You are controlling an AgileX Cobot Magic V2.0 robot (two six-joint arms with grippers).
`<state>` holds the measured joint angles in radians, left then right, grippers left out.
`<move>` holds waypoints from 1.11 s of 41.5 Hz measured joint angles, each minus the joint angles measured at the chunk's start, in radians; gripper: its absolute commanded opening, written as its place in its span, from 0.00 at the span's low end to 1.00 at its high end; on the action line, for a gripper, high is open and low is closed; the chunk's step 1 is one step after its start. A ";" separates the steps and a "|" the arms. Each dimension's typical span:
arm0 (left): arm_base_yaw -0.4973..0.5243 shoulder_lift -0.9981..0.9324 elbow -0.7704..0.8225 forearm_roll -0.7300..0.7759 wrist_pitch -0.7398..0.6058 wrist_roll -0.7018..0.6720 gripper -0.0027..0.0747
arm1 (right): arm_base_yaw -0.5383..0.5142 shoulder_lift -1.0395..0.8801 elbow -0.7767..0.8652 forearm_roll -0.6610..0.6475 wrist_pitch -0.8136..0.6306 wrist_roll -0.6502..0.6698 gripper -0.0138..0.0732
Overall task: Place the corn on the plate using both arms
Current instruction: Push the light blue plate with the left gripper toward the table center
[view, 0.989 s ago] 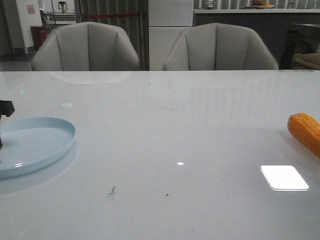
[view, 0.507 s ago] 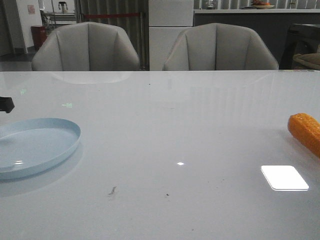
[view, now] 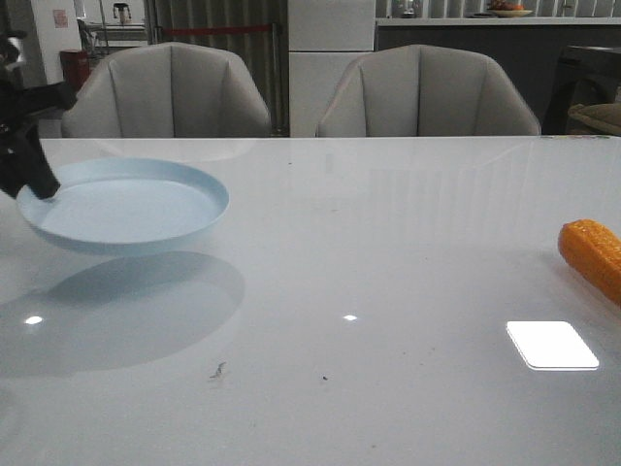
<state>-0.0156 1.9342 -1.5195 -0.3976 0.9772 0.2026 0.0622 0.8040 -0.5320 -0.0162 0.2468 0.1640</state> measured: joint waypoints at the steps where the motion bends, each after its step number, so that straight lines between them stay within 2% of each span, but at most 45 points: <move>1: -0.009 0.000 -0.010 -0.014 0.005 0.006 0.15 | 0.000 0.000 0.000 0.000 0.000 0.000 0.72; 6: -0.065 0.000 -0.036 -0.042 0.018 0.016 0.15 | 0.000 0.000 0.000 0.000 0.000 0.000 0.72; 11: -0.163 0.000 -0.048 -0.060 0.018 0.018 0.15 | 0.000 0.000 0.000 0.000 0.000 0.000 0.72; 21: -0.331 0.017 -0.048 -0.075 -0.052 0.017 0.15 | 0.000 0.000 0.000 0.002 0.006 0.000 0.72; 40: -0.356 0.140 -0.051 -0.021 -0.072 -0.038 0.15 | 0.000 0.000 0.000 0.002 0.044 0.000 0.72; 43: -0.356 0.140 -0.053 -0.021 -0.075 -0.036 0.19 | 0.000 0.000 0.000 0.002 0.046 0.000 0.72; 46: -0.356 0.140 -0.053 -0.011 -0.075 -0.036 0.29 | 0.000 0.000 0.000 0.002 0.046 0.000 0.72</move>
<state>-0.3719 2.0740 -1.5729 -0.4084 0.9025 0.1665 0.0622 0.8040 -0.5320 -0.0146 0.2931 0.1640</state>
